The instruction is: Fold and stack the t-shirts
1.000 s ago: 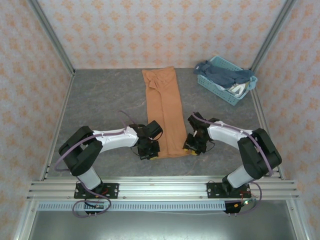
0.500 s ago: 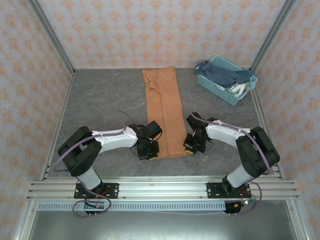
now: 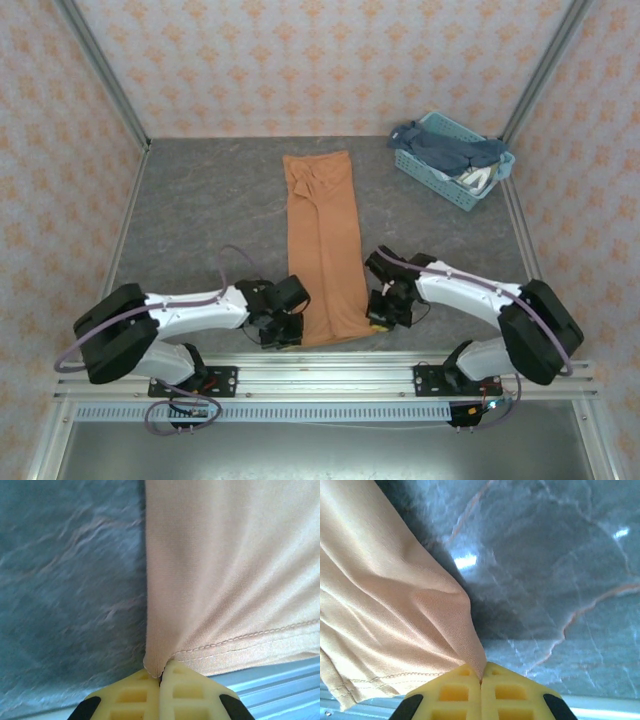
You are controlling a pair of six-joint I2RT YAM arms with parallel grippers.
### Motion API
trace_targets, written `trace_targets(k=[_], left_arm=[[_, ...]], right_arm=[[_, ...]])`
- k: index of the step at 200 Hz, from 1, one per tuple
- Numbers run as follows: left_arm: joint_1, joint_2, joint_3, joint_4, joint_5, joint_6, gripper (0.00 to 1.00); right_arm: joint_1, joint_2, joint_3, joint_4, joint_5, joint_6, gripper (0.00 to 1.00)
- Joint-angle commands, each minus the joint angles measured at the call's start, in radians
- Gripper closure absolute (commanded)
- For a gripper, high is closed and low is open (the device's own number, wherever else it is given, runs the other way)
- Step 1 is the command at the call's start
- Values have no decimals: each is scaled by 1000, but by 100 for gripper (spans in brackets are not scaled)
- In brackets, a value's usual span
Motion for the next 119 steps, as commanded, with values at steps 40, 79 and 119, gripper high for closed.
trace_targets(k=[40,79,119], left_arm=[[65,-136,160,-133,-159,-53,100],[211,-130,279,-150,-130,-14,100],[334,19,451,-183,-81,97,100]], right_arm=[[3,-44,222,-165,77,99,100],[-20,52,425,-237,170,89,100],[-78,200,640,-262,198,27,100]])
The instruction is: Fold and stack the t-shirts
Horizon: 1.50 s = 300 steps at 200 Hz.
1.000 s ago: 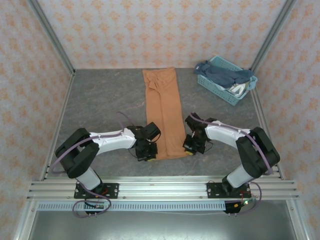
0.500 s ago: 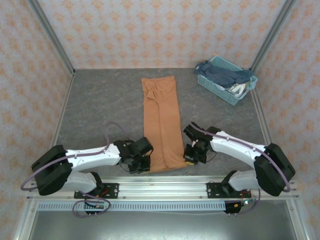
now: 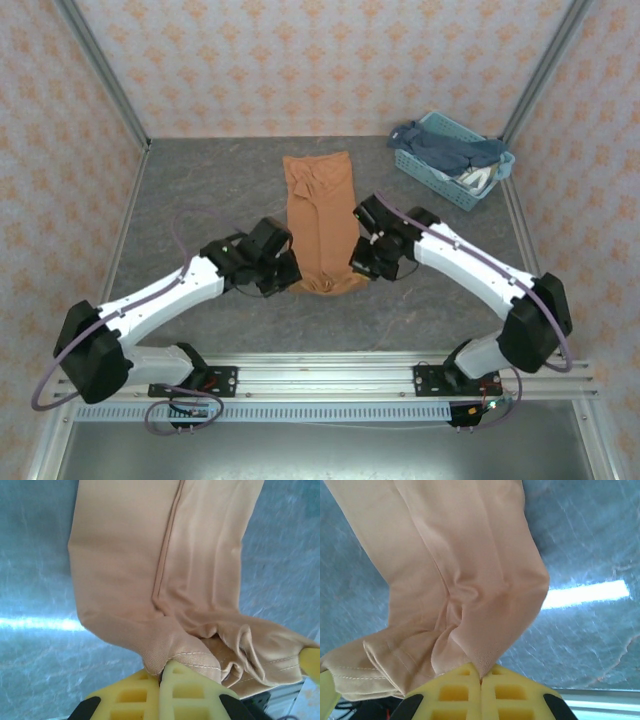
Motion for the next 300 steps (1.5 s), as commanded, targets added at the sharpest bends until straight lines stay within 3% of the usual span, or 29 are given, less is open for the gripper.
trace_targets(k=[1,103,166,179,207,223,259,276,300], left_arm=[[58,89,113,-64,14,96,100],[306,549,551,-105,37,262,100],[358,833,785,-101,44,312,100],[365,871,819,-94,40,314,92],[374,905,900,-126,-2,330,58],[373,876,914,-159,-49,344,46],[372,669,710,-125,-113,322,43],[372,540,530,-84,-104,279,44],[360,405,276,39,10,177,53]], right_arm=[[-42,80,124,-76,62,-29,100],[-224,616,701,-93,40,-209,100],[-274,905,996,-108,6,-241,100],[-286,956,1041,-121,4,-241,100],[-310,995,1091,-115,6,-245,62],[-317,979,1115,-114,20,-278,49],[-320,838,1004,-105,75,-311,42],[-319,690,772,-6,83,-275,41],[-310,485,424,170,43,-209,46]])
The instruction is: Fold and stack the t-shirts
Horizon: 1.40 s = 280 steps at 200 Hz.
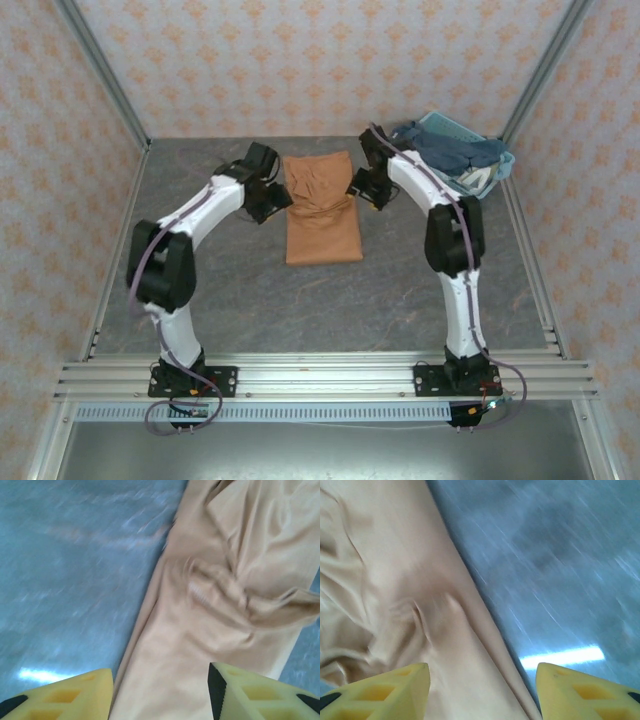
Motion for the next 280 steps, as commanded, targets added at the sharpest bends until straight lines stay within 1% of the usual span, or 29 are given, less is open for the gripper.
trace_targets(k=[1,16,32,55,80,112,131,147,171,202,225,241,254,262,280], left_arm=[[-8,-100,-195,99,70,-109,53],[-42,-132,-295,152,125,-163,54],[-87,-140,-380,224,176,-236,50],[-124,-118,-453,301,200,-320,45],[-125,-89,-488,372,197,-383,44],[-132,-41,-477,387,192,-394,45],[-135,-24,-478,412,184,-404,46],[-134,-6,-463,419,171,-405,47],[-134,19,-437,440,146,-411,49],[-134,40,-406,486,116,-428,48],[-134,43,-391,500,106,-434,48],[-134,56,-389,515,115,-435,54],[-135,64,-386,525,122,-434,64],[-133,67,-382,525,122,-432,72],[-132,64,-365,516,112,-421,84]], right_arm=[[10,-214,-256,154,0,60,46],[28,-299,-422,225,-49,79,45],[44,-359,-563,282,-106,104,44],[56,-403,-694,349,-156,136,42],[63,-376,-728,390,-198,152,41],[75,-322,-728,413,-203,172,41],[78,-299,-729,426,-203,181,43],[78,-272,-722,424,-201,183,47],[78,-245,-724,444,-203,208,57],[78,-218,-703,470,-204,240,74],[78,-209,-677,464,-207,255,80],[79,-205,-670,463,-216,268,86],[79,-205,-670,466,-227,284,90],[79,-207,-670,467,-231,292,92],[80,-214,-664,464,-236,302,97]])
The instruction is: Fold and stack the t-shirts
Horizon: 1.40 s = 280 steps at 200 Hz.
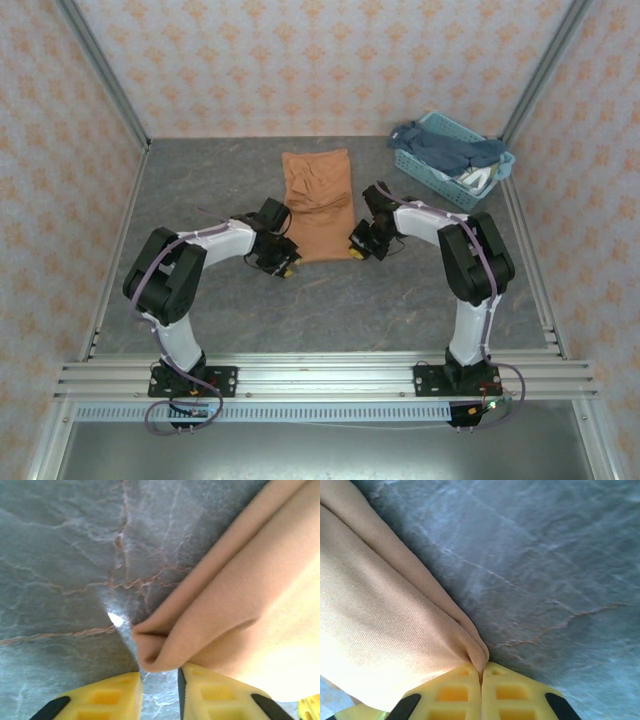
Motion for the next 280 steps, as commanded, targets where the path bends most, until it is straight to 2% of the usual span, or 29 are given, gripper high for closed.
trace_targets(k=[1,34,78,125,144,168,186,205,228,244,256,280], left_arm=[[-4,61,38,241,-70,9,85],[10,33,91,170,-112,63,100],[45,-37,195,18,-158,166,100],[96,-34,489,-129,-133,259,100],[102,-42,563,-163,-140,270,100],[94,-73,516,-172,-133,261,100],[81,-94,406,-182,-129,229,100],[49,-122,264,-106,-105,170,94],[-18,-124,179,-72,-111,104,84],[-52,-124,120,-40,-125,45,67],[-64,-119,86,-17,-133,21,58],[-59,-87,49,40,-128,1,54]], right_arm=[[8,24,14,32,2,29,97],[8,-1,37,-8,17,25,100],[-8,-16,143,-101,60,-17,100],[-69,38,484,-258,96,-64,100],[-74,45,572,-306,112,-73,100],[-72,22,523,-304,97,-59,100],[-71,0,412,-284,71,-49,100],[-71,-32,267,-239,50,-33,100],[-72,-80,139,-233,71,-49,100],[-71,-114,60,-237,93,-72,100],[-72,-122,11,-226,97,-89,100],[-71,-108,-51,-196,87,-107,100]])
